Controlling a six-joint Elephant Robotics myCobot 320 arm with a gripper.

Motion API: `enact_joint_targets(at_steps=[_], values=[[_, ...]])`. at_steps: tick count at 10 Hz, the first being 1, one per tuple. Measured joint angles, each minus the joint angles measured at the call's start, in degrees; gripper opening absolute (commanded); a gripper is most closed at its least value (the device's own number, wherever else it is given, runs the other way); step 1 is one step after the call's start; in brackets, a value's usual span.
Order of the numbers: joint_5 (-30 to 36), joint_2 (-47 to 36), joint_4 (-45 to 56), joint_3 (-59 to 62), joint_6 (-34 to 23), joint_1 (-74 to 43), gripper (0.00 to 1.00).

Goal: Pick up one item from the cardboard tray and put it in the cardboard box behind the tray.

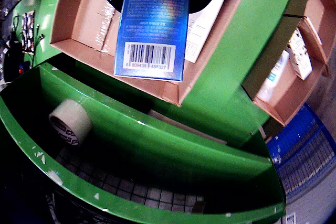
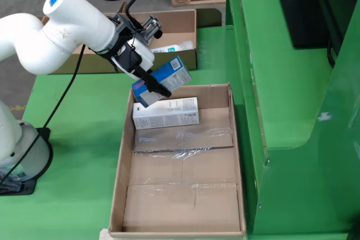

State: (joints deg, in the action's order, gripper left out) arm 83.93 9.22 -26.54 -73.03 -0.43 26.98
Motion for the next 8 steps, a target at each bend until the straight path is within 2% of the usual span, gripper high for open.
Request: enact_joint_targets(at_steps=[8], values=[[-3.52, -1.4, 5.98, 0.26, -2.73, 14.76, 0.0]])
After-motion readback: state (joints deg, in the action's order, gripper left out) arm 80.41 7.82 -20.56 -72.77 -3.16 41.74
